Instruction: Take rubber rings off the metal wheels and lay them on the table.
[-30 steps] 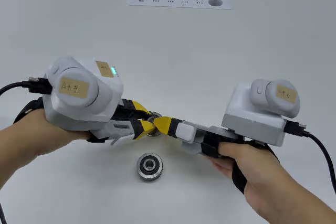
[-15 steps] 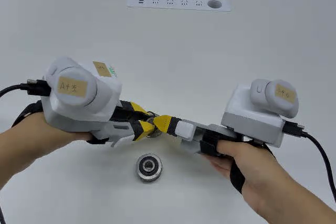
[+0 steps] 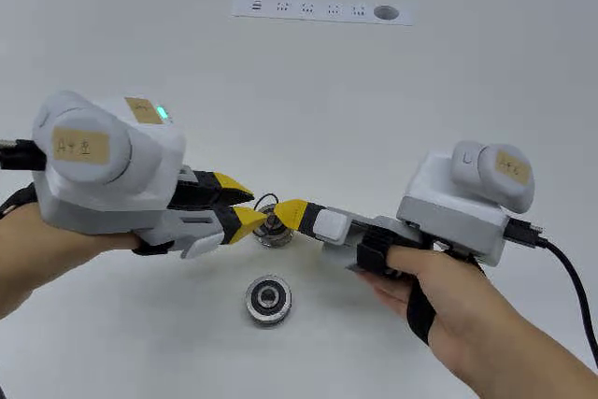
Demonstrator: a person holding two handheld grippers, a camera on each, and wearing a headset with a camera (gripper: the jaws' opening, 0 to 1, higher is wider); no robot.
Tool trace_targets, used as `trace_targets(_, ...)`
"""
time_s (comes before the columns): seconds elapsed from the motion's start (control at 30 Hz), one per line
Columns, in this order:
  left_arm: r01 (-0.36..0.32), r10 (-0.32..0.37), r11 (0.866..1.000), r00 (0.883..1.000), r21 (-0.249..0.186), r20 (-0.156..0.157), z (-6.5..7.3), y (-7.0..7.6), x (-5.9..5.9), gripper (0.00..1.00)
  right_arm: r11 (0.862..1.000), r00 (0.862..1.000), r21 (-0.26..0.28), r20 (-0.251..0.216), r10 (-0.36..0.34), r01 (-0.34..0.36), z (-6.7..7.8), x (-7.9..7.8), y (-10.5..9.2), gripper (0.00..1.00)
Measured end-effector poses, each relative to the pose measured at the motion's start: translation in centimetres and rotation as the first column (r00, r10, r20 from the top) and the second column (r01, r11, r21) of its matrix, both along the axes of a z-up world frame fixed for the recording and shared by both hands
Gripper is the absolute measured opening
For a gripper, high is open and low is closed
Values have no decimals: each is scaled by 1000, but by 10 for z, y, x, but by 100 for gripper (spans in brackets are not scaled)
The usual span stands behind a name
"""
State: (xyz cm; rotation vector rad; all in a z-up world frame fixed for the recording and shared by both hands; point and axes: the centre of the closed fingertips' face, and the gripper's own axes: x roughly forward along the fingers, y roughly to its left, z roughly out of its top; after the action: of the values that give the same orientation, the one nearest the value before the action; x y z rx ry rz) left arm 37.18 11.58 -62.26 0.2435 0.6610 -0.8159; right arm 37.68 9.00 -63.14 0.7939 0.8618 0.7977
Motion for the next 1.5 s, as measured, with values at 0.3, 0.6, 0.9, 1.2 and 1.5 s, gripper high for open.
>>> trace_targets(0.3,-90,94,993,994,-69,53,21,17,0,23,997,998,61,-6,-57,57,18,10,-11,1)
trace_targets(0.6,-119,132,986,985,-114,107,37,20,0,31,988,990,72,-7,-137,138,24,21,-40,1)
trace_targets(0.9,-40,64,988,985,-146,159,48,13,-10,45,975,976,56,-20,-215,216,25,19,-76,1)
trace_targets(1.2,-20,61,975,981,-222,182,64,11,-17,56,960,958,14,-58,-280,281,14,5,-105,1)
trace_targets(1.5,-45,82,976,983,-213,164,57,24,-31,64,949,939,-12,-138,-314,315,-6,-13,-127,1)
